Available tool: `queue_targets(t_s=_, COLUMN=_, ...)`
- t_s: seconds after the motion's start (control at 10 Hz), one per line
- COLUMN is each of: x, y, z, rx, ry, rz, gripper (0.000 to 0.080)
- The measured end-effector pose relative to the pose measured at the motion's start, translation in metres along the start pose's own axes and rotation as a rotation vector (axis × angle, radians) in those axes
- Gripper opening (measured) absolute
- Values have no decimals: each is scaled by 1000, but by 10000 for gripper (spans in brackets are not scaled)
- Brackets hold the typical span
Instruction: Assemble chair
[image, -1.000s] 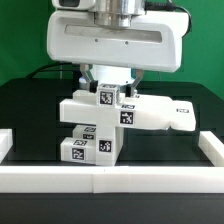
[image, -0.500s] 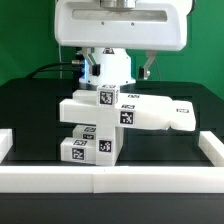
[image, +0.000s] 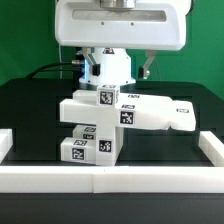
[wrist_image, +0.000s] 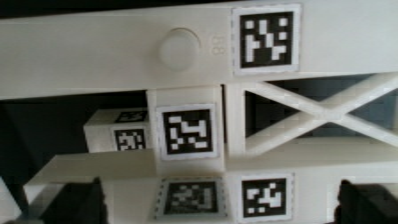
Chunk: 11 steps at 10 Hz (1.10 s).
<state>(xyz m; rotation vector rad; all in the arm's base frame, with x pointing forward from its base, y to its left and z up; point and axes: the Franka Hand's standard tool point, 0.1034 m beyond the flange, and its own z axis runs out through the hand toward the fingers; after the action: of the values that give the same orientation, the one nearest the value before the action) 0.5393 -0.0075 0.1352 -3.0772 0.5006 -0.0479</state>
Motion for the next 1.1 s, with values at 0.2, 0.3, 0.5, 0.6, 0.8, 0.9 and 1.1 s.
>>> queue_targets(t_s=0.2, x=-59, y=-12, z=6, rx=22, ry=-30, rz=47, gripper=649)
queue_targets(t_s=0.3, x=-72, y=-13, z=9, rx=23, ry=-44, rz=48, gripper=649)
queue_targets(t_s=0.5, x=-76, y=-14, z=12, rx=22, ry=-49, rz=47, gripper=649)
queue_targets(t_s=0.6, x=-76, y=-14, z=12, rx=22, ry=-49, rz=47, gripper=649)
queue_targets(t_s=0.8, x=-77, y=-13, z=14, rx=23, ry=-40, rz=56, gripper=649)
queue_targets(t_s=0.9, x=-90, y=-12, z=20, rx=23, ry=-31, rz=82, gripper=649)
queue_targets(t_s=1.1, x=-122, y=-21, z=33, rx=13, ry=-40, rz=129, gripper=649)
